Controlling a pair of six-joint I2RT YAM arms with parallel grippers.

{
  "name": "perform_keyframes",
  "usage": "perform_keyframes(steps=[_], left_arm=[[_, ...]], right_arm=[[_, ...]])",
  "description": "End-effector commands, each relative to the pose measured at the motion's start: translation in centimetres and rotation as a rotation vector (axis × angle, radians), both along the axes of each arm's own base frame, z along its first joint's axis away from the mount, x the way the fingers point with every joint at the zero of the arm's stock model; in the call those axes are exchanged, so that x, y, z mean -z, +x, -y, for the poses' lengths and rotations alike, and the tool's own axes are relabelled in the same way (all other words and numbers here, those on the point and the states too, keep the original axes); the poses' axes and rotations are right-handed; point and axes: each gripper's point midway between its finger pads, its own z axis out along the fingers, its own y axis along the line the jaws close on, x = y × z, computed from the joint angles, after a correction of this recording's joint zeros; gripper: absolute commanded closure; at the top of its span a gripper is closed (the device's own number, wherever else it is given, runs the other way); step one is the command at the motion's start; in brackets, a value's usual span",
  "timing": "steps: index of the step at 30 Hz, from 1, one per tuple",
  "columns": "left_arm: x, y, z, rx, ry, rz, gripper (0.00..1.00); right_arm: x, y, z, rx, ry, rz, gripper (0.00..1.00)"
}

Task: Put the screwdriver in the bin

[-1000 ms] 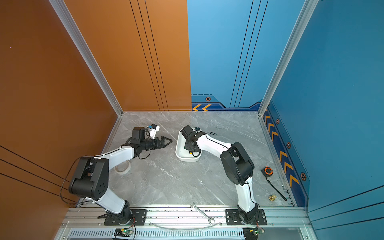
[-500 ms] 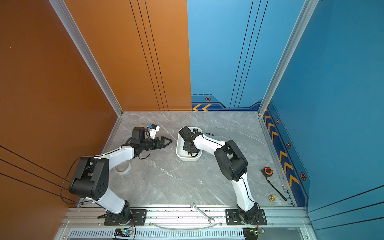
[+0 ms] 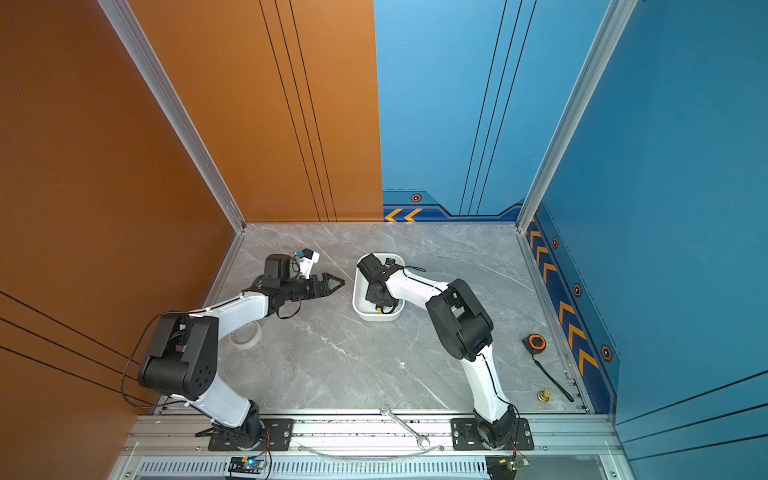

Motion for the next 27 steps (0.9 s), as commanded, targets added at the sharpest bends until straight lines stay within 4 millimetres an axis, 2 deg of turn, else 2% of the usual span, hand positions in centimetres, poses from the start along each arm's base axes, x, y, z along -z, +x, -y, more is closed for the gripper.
perform_keyframes(steps=[1, 7, 11, 15, 18, 22, 25, 27], left_arm=[[1.4, -0.6, -0.3, -0.002, 0.028, -0.029, 0.02], [1.4, -0.6, -0.5, -0.005, 0.029, -0.029, 0.02], [0.6, -0.5, -0.9, -0.008, 0.053, -0.013, 0.02], [-1.6, -0.4, -1.4, -0.024, 0.09, 0.034, 0.02], [-3.6, -0.4, -2.1, -0.065, 0.115, 0.095, 0.02], [-5.6, -1.0, -4.2, -0.173, 0.223, 0.209, 0.02], [-6.6, -1.7, -6.4, -0.259, 0.306, 0.294, 0.02], [-7.1, -2.1, -7.7, -0.303, 0.344, 0.337, 0.02]], right_arm=[[1.0, -0.4, -0.2, -0.016, -0.015, -0.022, 0.6], [0.1, -0.3, -0.3, -0.046, -0.011, -0.006, 0.51], [-2.2, 0.0, -0.3, -0.08, 0.001, 0.027, 0.44], [-7.1, -0.2, -0.2, -0.133, 0.03, 0.087, 0.35], [-10.3, -0.9, 0.1, -0.191, 0.063, 0.1, 0.33], [-15.5, -1.9, 2.4, -0.324, 0.011, 0.201, 0.23], [-19.0, -2.6, 5.8, -0.411, -0.155, 0.361, 0.19], [-20.4, -2.9, 8.4, -0.431, -0.211, 0.442, 0.18]])
